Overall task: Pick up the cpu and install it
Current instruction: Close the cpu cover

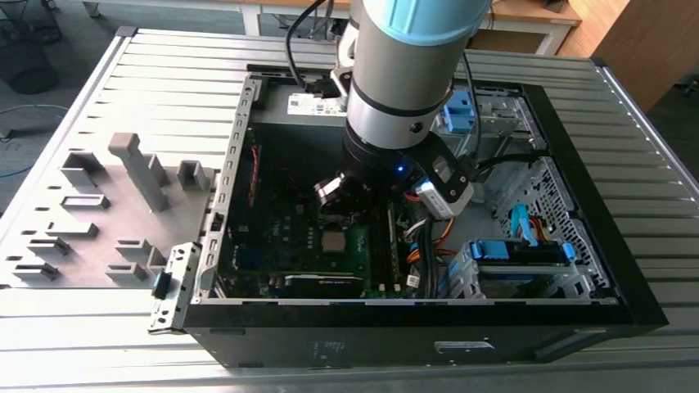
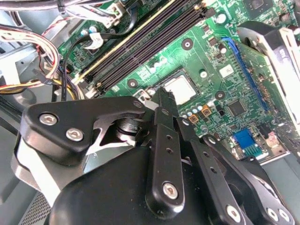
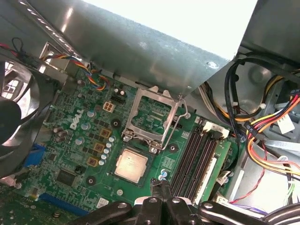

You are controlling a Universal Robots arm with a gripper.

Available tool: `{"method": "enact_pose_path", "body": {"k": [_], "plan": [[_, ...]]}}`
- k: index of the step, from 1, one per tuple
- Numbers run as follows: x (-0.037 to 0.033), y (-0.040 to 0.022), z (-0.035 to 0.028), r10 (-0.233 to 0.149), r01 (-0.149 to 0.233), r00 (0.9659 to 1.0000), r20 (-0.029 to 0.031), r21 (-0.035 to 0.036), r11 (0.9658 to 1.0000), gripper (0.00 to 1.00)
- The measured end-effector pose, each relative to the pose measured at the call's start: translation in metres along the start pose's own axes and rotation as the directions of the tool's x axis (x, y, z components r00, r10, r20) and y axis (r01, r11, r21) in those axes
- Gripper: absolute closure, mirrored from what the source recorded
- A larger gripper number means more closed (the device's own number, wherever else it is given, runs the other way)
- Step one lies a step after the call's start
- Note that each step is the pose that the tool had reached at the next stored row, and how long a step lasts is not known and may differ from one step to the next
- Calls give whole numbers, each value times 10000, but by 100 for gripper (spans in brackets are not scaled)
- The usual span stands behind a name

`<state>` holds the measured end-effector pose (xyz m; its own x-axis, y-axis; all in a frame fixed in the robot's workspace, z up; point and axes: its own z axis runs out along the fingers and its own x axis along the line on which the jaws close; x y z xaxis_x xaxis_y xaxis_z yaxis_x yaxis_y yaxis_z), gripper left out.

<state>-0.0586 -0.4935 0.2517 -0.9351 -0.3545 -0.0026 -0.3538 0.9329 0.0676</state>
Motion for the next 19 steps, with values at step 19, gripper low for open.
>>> {"method": "enact_pose_path", "body": {"k": [19], "plan": [[-154, 89, 30, -319, 319, 9995, -24, 2, 9995, 89]]}}
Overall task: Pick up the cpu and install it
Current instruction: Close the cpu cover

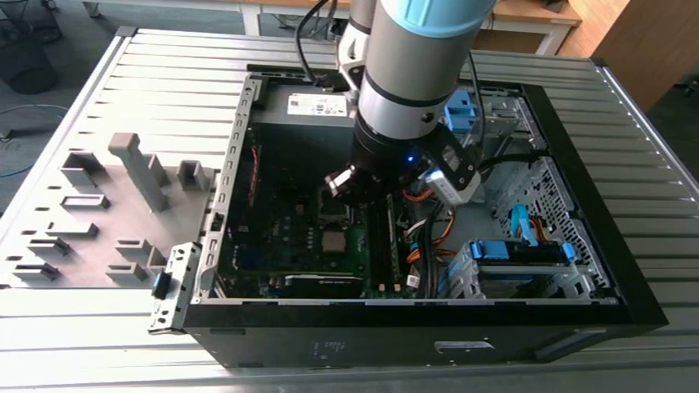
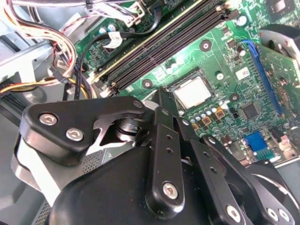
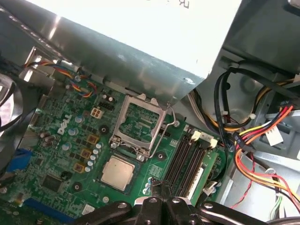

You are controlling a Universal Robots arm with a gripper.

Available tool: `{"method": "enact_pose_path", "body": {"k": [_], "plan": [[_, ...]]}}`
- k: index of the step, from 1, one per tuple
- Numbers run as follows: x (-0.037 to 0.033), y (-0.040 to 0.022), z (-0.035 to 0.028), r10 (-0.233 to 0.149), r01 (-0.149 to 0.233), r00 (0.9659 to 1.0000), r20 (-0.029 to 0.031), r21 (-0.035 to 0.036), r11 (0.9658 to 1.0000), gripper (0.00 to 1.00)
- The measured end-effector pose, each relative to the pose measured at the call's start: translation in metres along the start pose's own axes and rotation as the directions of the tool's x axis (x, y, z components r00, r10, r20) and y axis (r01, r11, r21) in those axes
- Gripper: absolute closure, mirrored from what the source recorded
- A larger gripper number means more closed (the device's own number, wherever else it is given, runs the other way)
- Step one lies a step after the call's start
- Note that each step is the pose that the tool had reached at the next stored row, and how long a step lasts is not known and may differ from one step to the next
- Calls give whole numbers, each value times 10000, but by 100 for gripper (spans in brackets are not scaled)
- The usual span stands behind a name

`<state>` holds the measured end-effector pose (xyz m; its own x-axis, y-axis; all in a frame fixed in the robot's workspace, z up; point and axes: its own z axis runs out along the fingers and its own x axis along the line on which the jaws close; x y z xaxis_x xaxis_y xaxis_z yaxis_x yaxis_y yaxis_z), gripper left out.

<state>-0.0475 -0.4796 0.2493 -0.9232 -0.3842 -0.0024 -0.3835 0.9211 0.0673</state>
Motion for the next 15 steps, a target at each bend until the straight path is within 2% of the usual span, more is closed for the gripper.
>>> {"method": "enact_pose_path", "body": {"k": [5, 9, 11, 15], "plan": [[-4, -2, 13, -598, 598, 9982, -36, -3, 9982, 89], [-4, -3, 23, -1254, 1254, 9921, -78, -4, 9921, 89], [-4, -4, 25, -1400, 1399, 9901, -69, -23, 9902, 89], [-5, -3, 27, -1531, 1534, 9882, 105, -283, 9878, 89]]}}
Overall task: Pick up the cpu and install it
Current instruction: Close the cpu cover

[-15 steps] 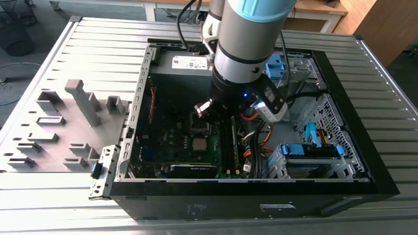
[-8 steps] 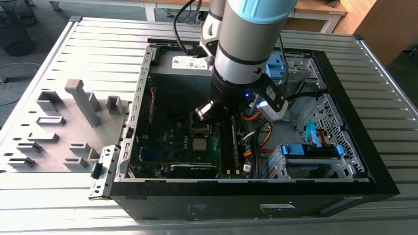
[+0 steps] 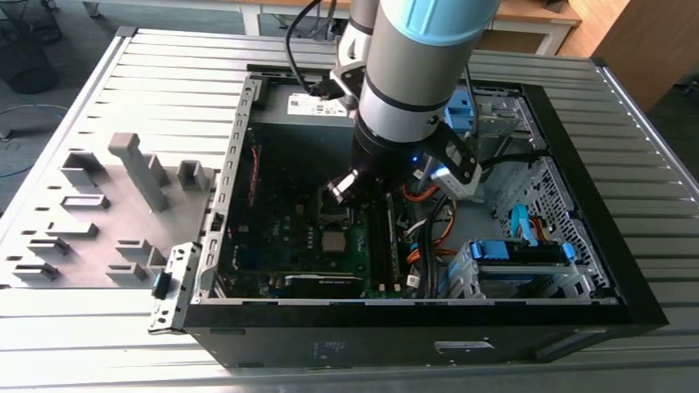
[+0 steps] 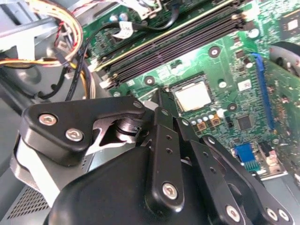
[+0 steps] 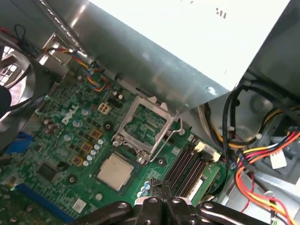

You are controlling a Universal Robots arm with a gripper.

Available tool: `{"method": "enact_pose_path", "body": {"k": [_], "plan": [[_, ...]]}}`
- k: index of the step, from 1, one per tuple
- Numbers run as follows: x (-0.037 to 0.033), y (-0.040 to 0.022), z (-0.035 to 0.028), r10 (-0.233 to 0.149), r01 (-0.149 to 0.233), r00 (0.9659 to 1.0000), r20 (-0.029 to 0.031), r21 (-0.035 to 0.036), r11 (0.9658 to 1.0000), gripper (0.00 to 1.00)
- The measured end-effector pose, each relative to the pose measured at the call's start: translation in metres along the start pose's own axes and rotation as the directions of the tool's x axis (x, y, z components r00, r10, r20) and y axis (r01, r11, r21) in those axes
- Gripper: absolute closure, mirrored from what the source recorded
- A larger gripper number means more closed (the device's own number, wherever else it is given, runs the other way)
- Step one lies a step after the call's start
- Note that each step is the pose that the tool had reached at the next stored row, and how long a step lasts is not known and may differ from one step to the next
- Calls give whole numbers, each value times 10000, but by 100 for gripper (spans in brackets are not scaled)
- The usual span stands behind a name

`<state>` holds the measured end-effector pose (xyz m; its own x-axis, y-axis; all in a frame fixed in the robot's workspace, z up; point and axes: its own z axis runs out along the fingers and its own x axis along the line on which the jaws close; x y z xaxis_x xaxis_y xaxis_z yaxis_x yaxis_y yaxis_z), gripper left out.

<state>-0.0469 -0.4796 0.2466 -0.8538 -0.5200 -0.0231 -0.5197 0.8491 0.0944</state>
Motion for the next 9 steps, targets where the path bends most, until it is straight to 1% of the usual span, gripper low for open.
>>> {"method": "enact_pose_path", "body": {"k": [1, 2, 3, 5, 9], "plan": [[0, 1, 1, -22, 22, 10000, 38, -54, 10000, 89], [-1, 3, 1, -39, 39, 10000, 65, -93, 9999, 89], [-7, 8, 6, -50, 50, 10000, 84, -115, 9999, 89], [-24, 35, 18, -51, 52, 9999, 87, -117, 9999, 89], [-72, 109, 60, -54, 55, 9999, 96, -110, 9999, 89]]}}
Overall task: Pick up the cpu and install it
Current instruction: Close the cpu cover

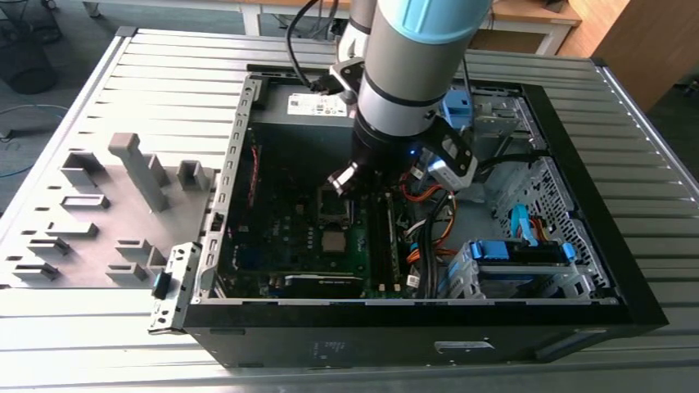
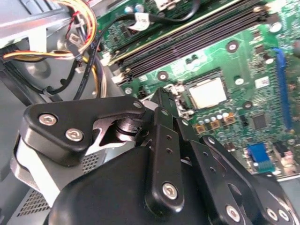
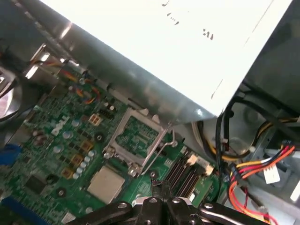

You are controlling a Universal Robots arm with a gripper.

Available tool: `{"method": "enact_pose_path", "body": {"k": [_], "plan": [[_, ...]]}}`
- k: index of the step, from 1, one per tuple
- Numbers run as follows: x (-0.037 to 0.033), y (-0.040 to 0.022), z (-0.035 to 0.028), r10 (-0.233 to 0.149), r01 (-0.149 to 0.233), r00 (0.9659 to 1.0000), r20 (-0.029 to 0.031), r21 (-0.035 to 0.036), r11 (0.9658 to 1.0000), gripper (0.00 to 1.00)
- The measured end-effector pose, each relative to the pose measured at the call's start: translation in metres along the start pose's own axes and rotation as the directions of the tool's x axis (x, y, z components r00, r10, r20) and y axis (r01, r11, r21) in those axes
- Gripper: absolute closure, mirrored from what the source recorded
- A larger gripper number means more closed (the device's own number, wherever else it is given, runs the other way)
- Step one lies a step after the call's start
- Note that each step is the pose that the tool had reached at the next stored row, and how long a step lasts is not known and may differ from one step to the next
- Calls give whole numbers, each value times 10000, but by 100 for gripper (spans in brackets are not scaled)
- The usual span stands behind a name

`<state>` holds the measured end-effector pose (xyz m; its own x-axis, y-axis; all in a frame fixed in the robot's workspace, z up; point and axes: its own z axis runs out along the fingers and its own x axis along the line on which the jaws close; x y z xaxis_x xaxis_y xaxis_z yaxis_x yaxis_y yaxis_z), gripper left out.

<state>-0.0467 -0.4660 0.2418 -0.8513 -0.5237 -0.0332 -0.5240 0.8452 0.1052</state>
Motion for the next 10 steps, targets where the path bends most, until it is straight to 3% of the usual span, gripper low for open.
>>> {"method": "enact_pose_path", "body": {"k": [10], "plan": [[-51, 73, 184, -29, 29, 10000, 94, 58, 10000, 89]]}}
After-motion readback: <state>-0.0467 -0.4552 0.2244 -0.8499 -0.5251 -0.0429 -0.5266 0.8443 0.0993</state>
